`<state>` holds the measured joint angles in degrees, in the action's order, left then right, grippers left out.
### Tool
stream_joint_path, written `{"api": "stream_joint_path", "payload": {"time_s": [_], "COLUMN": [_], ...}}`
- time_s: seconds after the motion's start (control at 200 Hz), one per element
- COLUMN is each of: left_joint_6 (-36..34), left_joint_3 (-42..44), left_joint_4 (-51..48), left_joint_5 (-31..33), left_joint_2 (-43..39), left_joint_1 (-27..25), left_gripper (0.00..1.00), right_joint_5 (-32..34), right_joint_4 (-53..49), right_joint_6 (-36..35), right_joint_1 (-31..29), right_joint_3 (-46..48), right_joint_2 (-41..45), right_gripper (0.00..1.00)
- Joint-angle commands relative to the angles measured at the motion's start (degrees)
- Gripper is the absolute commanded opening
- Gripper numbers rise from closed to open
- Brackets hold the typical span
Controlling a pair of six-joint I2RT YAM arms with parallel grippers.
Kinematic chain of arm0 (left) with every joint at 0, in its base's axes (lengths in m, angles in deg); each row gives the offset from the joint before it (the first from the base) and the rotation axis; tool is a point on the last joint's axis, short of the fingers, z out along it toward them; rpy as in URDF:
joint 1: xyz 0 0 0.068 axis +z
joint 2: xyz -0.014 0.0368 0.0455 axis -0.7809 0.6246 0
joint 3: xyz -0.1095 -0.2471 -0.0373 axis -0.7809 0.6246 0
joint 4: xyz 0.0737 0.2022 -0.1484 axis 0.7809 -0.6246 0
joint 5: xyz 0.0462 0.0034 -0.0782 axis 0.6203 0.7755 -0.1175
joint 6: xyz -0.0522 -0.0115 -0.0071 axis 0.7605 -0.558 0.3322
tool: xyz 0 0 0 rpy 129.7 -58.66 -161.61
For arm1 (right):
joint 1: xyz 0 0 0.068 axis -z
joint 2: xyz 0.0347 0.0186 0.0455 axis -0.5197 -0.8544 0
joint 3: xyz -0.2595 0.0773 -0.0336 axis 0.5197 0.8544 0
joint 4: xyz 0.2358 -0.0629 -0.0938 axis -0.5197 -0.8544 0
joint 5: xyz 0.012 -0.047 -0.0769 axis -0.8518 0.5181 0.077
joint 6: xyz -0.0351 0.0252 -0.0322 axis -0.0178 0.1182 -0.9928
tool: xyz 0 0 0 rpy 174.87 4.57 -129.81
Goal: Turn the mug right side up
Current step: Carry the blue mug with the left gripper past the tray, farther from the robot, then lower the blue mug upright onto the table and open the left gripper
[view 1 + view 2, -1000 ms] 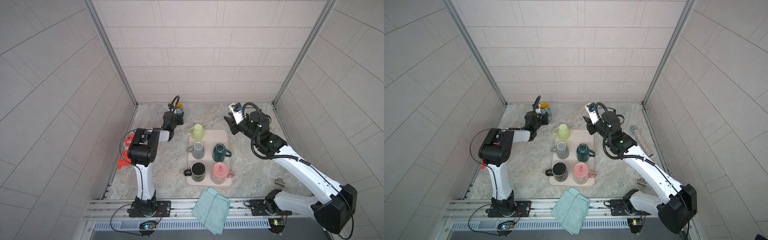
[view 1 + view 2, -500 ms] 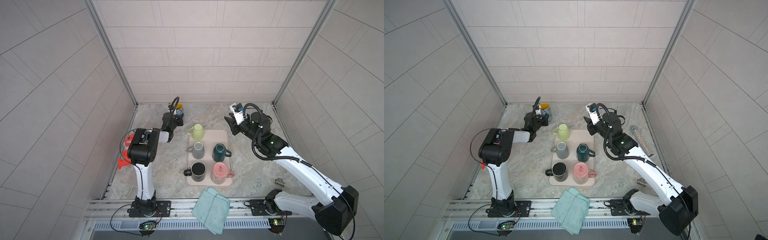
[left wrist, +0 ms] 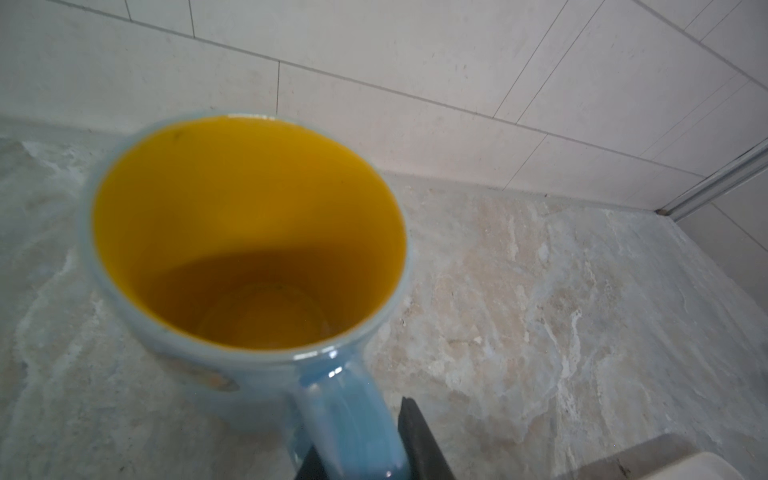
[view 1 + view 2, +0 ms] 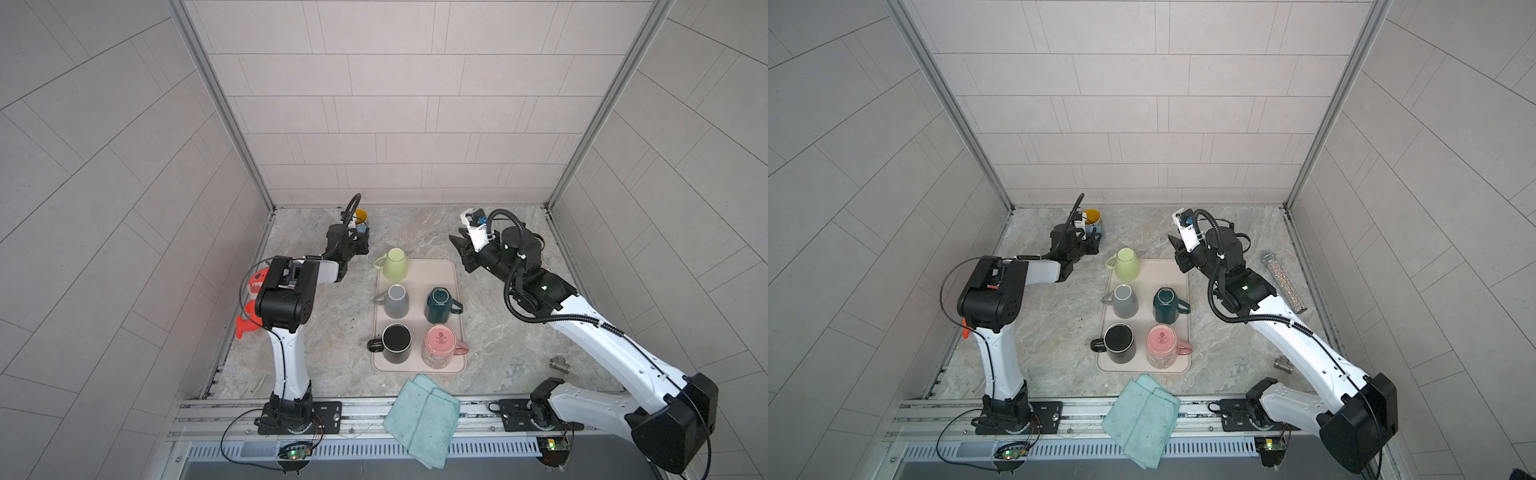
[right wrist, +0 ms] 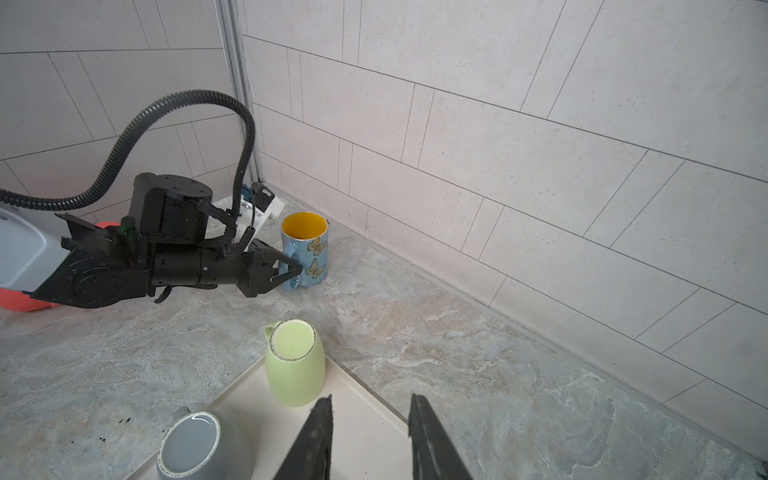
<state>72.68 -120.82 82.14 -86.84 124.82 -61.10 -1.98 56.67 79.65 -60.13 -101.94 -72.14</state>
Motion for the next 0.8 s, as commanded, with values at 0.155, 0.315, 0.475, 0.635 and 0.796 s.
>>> {"api": "stream_joint_path", "payload": {"time_s": [0.155,0.315,0.475,0.635,0.796], "left_joint_6": [-0.87,-1.98,-2.69,-2.65,-2.12], "left_joint_3": [-0.48,0.46,0.82,1.11,0.71], "left_joint_4": [-3.81,-5.26,-6.82,-7.71,-8.72], "left_joint_5": [-1.13,-0.04,1.75,4.32,6.89], "left_joint_2": [-0.84,-2.13,-2.98,-3.66,-3.9], "left_joint_1": [0.08,0.09,0.06,0.1,0.33], "left_gripper": [0.25,0.28,0.31,0.32,0.32], "right_joint_5": [0.06,-0.3,-0.54,-0.64,-0.38], "right_joint_4": [1.53,1.74,2.05,1.83,1.89], "right_joint_6": [0.94,1.25,1.62,1.74,1.79], "right_joint_1": [0.23,0.23,0.22,0.21,0.24], "right_joint_3": [0.33,0.41,0.6,0.77,1.13], "right_joint_2": [2.05,2.08,2.19,2.69,3.29], "right_gripper": [0.32,0.32,0.32,0.32,0.32]}}
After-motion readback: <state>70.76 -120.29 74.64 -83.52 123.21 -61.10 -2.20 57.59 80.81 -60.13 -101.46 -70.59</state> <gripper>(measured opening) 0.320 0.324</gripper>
